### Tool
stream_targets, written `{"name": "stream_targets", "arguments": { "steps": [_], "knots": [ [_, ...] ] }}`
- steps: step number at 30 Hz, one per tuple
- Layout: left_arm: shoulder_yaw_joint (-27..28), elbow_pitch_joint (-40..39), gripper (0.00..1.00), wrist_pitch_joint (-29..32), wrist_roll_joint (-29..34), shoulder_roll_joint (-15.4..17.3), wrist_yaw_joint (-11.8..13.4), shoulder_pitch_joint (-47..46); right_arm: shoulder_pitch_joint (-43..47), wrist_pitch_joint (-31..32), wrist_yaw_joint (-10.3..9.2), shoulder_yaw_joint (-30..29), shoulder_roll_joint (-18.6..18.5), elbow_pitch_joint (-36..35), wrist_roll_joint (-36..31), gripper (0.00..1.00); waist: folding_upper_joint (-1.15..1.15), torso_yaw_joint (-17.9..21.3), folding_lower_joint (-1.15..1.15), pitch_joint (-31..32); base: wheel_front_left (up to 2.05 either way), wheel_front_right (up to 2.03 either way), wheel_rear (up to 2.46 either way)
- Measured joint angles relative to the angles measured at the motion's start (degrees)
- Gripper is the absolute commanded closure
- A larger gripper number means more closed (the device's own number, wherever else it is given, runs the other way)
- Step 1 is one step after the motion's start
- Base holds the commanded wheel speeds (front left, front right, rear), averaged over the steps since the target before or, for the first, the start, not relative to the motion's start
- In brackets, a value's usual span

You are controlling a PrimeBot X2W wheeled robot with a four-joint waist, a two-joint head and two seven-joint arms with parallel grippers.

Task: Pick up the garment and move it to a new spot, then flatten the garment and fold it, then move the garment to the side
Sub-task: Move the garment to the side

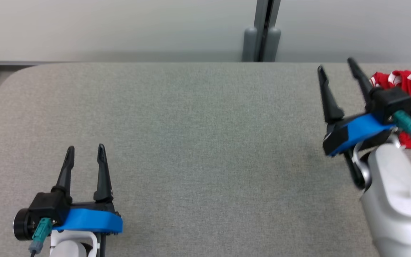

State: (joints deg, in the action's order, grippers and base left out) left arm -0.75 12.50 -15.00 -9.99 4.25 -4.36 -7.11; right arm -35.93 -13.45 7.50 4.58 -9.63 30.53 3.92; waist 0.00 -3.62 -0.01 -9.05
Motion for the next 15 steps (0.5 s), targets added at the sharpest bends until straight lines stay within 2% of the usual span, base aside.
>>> {"name": "stream_targets", "arguments": {
  "steps": [7,15],
  "knots": [
    [-0.7,1.0,0.00,0.0,0.2,0.0,0.3,2.6,9.9,-0.8,0.00,-0.3,3.6,-2.7,2.3,0.00,0.00,-0.6,0.00,4.3,0.00,0.00,0.00],
    [-1.9,1.0,0.00,0.2,0.1,-0.1,0.6,4.3,21.2,0.6,-0.01,-4.4,5.4,-11.6,2.7,0.00,0.00,-0.1,0.00,6.8,0.00,0.00,0.00]
  ]
}}
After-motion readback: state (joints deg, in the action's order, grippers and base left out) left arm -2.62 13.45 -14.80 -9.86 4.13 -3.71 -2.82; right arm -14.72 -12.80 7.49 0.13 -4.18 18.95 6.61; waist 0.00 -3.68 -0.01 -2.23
